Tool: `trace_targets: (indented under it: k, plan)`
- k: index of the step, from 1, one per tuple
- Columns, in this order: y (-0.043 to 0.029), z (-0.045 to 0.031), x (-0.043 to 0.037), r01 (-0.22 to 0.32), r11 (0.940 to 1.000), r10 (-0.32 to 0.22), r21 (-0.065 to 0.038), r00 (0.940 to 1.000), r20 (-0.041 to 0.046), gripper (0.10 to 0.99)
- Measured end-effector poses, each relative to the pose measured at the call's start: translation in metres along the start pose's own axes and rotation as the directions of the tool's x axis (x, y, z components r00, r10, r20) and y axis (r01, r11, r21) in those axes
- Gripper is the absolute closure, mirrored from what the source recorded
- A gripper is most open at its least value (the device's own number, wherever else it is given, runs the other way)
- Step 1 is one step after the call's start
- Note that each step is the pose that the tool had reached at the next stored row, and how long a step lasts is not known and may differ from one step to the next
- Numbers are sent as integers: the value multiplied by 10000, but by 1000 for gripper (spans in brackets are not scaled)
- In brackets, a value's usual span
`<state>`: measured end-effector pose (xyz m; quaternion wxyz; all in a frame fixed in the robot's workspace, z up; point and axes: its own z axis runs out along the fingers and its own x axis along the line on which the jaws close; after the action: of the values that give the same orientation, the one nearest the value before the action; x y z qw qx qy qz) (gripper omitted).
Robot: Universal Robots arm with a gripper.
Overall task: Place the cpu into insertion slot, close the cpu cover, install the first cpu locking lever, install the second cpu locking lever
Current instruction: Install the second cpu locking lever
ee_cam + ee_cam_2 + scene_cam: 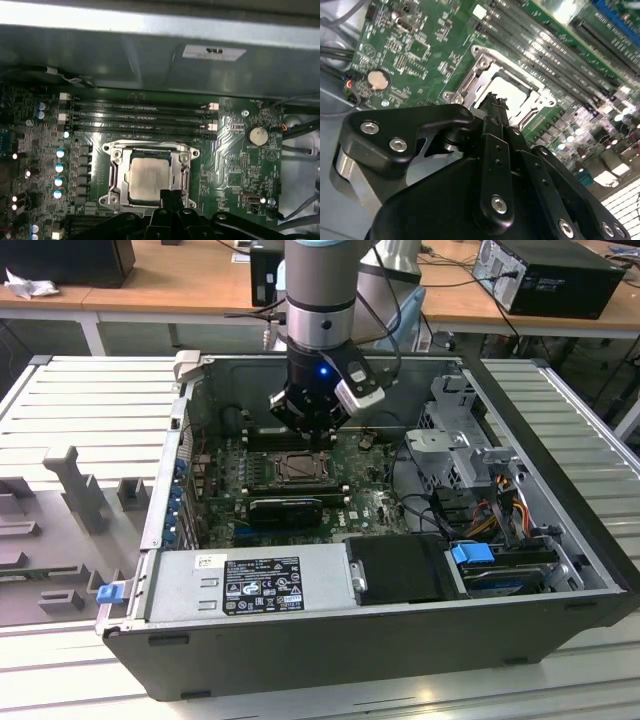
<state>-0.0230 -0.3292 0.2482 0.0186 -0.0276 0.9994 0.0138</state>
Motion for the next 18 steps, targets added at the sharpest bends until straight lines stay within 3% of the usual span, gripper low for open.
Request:
trace_targets:
  k: [4,7,10,13,14,15,17,18]
  plan:
    - [-102,13,7,7,10000,-7,-2,10000,-10,980]
    - [-229,28,17,12,10000,-12,-5,10000,-15,980]
    - [-285,28,28,13,10000,-13,-11,10000,-14,980]
    - [-313,27,29,10,9999,-11,-103,10000,-10,980]
    - [-319,27,30,5,9997,-5,-246,10000,-2,980]
    - [-325,28,30,-2,9988,3,-479,10000,11,980]
    - [-346,29,31,-14,9964,16,-843,10000,30,980]
    - [-382,36,34,8,9964,-6,-845,10000,25,980]
